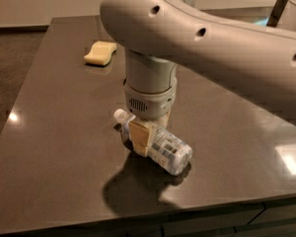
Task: Pick blue plastic bottle
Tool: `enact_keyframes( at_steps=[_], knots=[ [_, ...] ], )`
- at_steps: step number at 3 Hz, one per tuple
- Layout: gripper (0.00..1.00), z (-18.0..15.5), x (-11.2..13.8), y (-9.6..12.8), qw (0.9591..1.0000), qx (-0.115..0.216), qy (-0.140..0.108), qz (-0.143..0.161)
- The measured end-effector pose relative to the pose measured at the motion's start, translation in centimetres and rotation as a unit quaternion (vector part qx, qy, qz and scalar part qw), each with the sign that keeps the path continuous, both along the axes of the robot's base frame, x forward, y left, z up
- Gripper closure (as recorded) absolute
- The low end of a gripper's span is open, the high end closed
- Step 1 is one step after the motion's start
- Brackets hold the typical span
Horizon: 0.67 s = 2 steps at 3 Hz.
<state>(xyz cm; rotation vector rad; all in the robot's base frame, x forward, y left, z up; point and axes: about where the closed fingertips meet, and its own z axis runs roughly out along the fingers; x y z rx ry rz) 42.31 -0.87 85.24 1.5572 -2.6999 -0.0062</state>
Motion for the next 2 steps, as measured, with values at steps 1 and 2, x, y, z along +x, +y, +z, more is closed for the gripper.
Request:
enact_keyframes(
  at_steps=[1,2],
  knots=[
    [0.64,0.2,0.3,-0.1,1.0000,0.001,0.006,-0.002],
    [0.88,1.6,0.9,-0.1,0.9996,0.018,0.009,0.020]
  ],
)
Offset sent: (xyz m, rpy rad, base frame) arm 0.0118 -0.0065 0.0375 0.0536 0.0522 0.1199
